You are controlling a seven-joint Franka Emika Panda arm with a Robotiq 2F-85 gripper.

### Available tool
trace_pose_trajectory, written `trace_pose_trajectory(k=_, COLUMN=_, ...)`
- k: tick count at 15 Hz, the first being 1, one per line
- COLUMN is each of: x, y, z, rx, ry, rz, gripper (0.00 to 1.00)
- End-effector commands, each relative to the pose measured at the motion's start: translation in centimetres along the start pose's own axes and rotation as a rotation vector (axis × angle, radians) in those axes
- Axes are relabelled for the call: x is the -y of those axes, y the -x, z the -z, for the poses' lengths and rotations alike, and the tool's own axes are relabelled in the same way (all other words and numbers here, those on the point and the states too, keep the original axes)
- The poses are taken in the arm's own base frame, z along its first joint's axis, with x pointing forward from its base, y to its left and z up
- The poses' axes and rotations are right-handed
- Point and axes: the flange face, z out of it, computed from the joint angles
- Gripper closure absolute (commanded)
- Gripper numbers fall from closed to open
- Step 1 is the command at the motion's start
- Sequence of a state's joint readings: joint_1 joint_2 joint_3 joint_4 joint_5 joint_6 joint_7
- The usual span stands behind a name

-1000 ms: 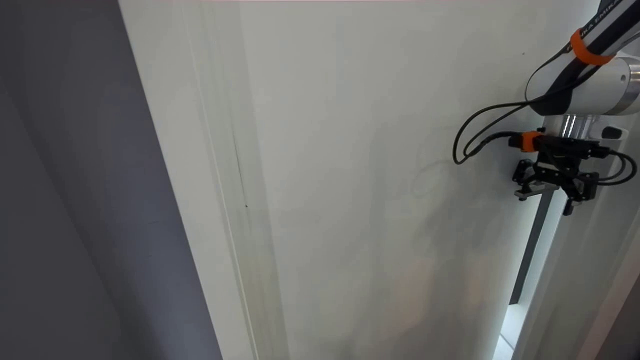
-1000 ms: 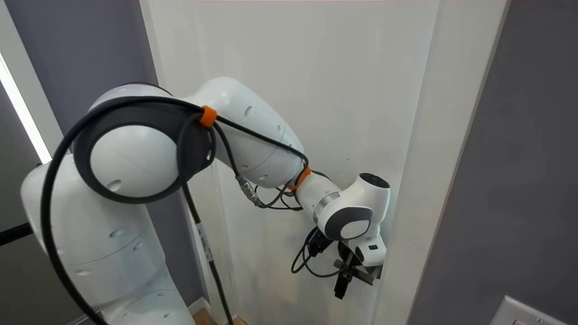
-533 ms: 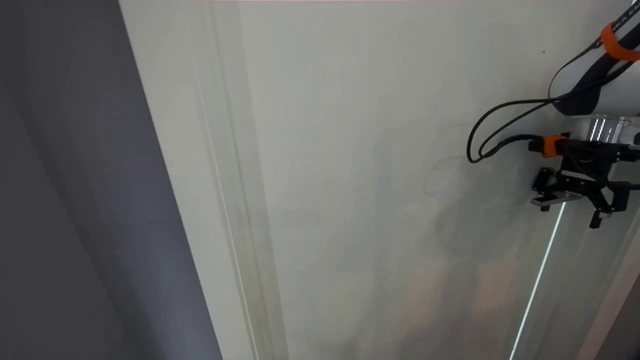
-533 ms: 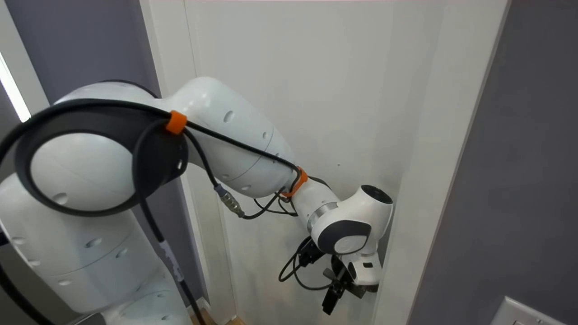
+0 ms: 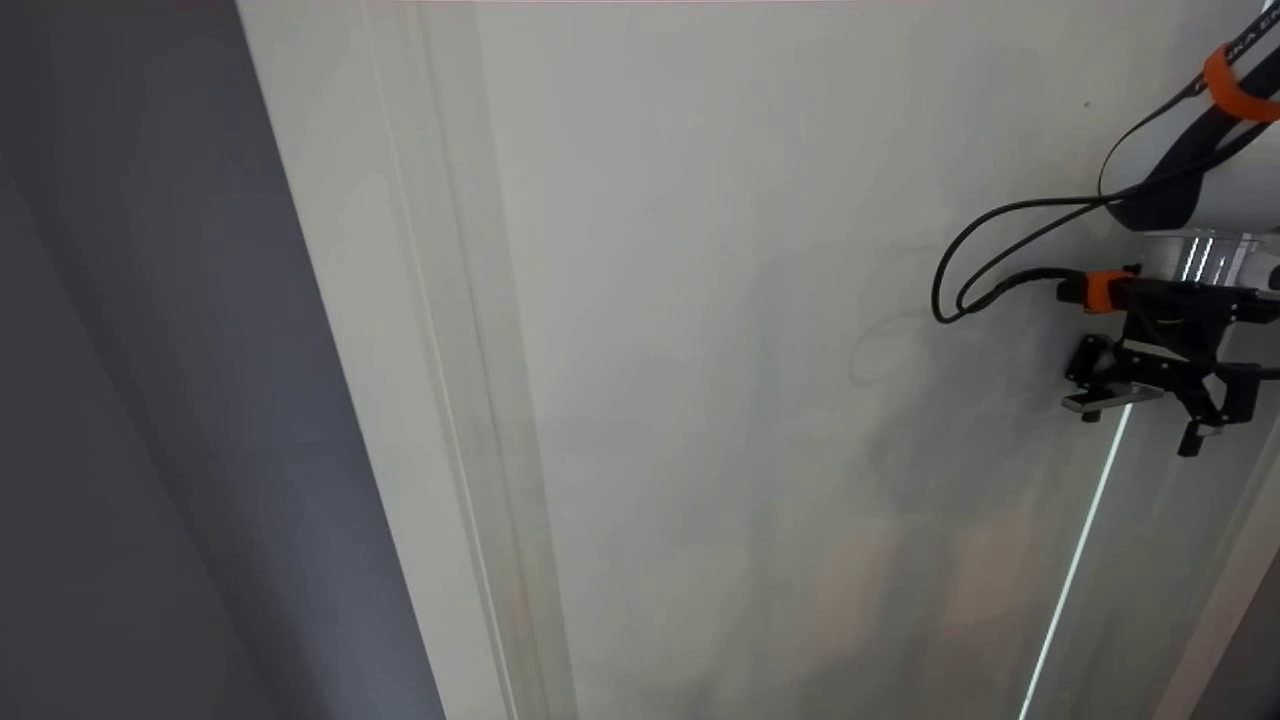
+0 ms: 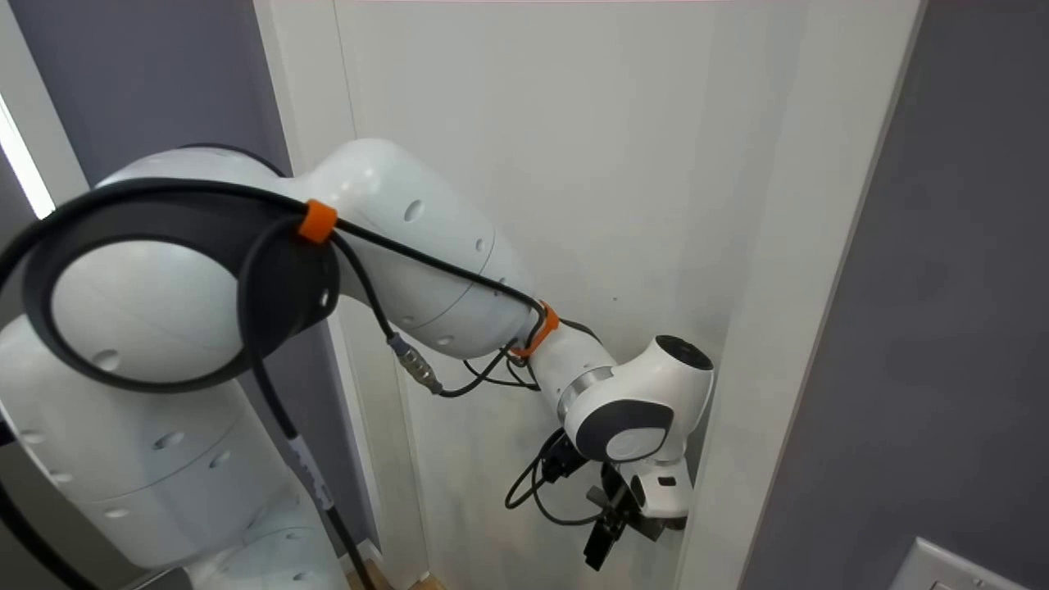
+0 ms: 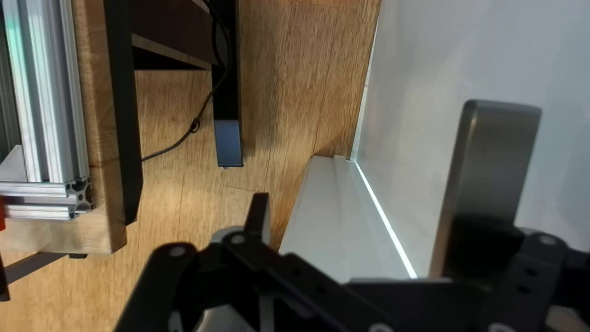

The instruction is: Close the door

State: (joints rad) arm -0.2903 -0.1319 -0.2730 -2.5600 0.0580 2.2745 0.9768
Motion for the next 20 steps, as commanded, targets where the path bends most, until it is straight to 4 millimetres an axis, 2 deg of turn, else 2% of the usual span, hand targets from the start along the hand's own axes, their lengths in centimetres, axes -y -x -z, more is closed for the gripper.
trace_pose_trajectory(k=1, x=-1.8, y=-0.2, z=0.5, rx=0.050, ry=-0.020, rz=0.018, gripper=0.00)
trace_pose_trajectory(k=11, x=-1.0, y=1.8, z=1.0, rx=0.165, ry=-0.065, rz=0.153, gripper=0.00)
trace_pose_trajectory(k=16, x=-0.3, y=3.7, z=1.0, rx=0.211, ry=-0.063, rz=0.264, gripper=0.00)
trace_pose_trajectory(k=20, x=-0.8, y=4.7, z=1.4, rx=0.228, ry=-0.022, rz=0.357, gripper=0.00)
